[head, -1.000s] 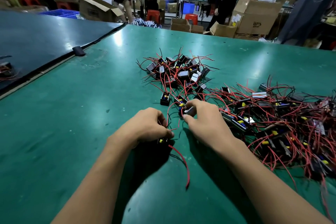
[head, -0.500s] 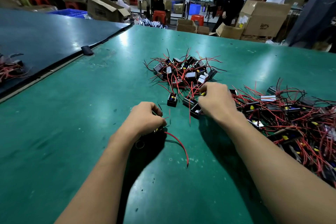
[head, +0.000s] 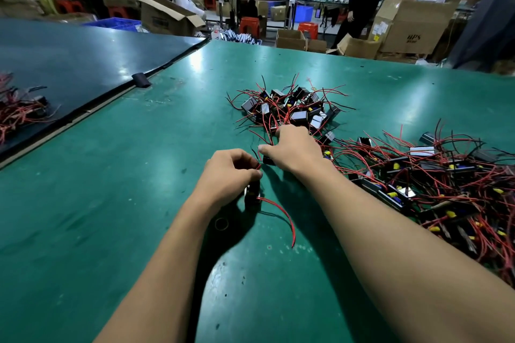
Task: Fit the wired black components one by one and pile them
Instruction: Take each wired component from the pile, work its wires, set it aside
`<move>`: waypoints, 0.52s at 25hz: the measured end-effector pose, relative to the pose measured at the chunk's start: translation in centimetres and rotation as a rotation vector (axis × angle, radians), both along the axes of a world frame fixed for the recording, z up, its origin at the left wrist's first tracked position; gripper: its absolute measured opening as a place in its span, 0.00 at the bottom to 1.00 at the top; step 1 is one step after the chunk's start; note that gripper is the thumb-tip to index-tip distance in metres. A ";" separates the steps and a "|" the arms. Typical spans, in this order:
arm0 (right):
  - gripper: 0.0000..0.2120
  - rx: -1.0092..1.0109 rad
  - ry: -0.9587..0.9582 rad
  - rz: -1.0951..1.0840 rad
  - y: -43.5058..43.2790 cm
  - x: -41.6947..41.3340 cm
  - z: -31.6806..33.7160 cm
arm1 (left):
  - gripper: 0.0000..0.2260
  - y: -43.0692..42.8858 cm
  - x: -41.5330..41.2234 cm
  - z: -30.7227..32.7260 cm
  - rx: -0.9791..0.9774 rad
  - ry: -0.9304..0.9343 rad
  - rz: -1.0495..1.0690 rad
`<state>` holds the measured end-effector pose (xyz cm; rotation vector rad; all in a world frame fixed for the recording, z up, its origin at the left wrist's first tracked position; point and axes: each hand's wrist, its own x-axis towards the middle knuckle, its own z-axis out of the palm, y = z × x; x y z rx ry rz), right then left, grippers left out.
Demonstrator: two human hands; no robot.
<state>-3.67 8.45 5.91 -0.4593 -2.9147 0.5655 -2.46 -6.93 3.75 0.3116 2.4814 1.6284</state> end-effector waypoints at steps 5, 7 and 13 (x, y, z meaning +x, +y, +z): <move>0.11 -0.210 0.260 -0.017 0.6 0.4 -0.5 | 0.07 -0.2 -0.3 0.0 0.203 -0.083 0.042; 0.11 -0.303 0.344 0.007 1.7 1.5 0.5 | 0.04 -0.1 -0.4 0.1 0.249 -0.109 0.042; 0.05 -0.696 0.253 0.101 5.4 8.4 2.4 | 0.05 0.7 0.8 1.4 0.278 -0.128 -0.113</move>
